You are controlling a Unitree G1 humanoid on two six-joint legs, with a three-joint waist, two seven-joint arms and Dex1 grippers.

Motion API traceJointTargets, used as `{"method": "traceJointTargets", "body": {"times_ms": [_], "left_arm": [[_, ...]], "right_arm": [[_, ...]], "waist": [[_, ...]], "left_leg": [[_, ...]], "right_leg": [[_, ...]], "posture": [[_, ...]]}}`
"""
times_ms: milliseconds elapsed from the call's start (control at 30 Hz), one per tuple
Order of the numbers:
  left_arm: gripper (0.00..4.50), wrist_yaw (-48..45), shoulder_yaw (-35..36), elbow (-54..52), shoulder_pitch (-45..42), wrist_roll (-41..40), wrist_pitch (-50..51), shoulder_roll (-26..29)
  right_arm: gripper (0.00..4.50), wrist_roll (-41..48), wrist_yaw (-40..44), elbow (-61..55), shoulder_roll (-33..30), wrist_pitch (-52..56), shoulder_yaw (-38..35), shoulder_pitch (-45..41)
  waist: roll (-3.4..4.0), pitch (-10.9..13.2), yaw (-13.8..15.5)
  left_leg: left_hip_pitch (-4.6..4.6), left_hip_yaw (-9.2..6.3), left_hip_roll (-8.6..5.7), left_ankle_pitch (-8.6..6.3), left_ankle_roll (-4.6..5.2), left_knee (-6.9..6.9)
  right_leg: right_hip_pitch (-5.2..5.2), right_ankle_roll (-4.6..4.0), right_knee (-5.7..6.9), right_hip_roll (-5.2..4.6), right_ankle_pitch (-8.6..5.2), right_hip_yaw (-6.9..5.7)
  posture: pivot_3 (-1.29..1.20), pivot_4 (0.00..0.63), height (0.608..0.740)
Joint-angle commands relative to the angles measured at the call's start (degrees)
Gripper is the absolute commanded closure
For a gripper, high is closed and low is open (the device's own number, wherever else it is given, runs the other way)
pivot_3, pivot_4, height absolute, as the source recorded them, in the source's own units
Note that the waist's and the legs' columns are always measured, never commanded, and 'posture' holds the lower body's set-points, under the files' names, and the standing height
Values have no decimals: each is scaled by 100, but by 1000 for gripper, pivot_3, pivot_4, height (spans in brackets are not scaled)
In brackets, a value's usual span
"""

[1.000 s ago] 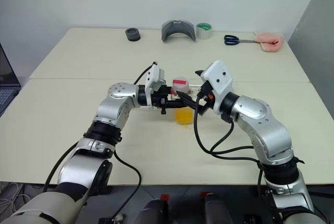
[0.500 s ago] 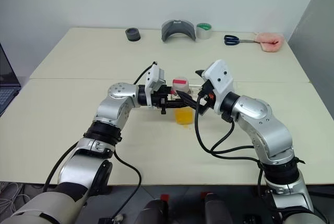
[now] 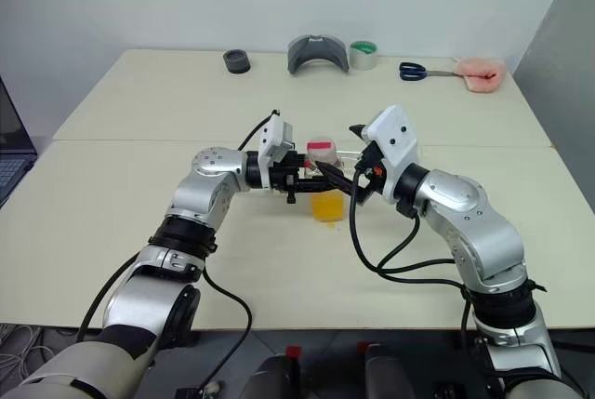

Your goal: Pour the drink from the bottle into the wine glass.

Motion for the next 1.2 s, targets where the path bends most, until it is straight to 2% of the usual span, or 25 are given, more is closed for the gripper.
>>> {"method": "traceJointTargets", "body": {"times_ms": [33,567,933,1200], "left_arm": [[2735,-61,45,-180,-40,-44,-128,25],[2737,-32,51,-191,-51,-33,-127,32],[2738,-35,33,-198,-32,-12,-166,16],[2738,-33,13,-200,-15,-2,-200,6]], "right_arm": [[0,-7,-76,-125,-97,-37,-331,-61],[0,626,207,-456,-109,332,-326,-47],[0,548,63,-148,72,363,-199,-351],[0,463,250,249,171,306,24,-680]], "waist": [[0,0,0],[0,0,0],[0,0,-2],[0,0,-1]], "left_leg": [[0,0,0,0,0,0],[0,0,1,0,0,0],[1,0,0,0,0,0],[0,-1,0,0,0,0]], "right_leg": [[0,0,0,0,0,0],[0,0,0,0,0,0],[0,0,1,0,0,0],[0,0,0,0,0,-1]], "posture": [[0,150,740],[0,150,740],[0,150,740],[0,150,740]]}}
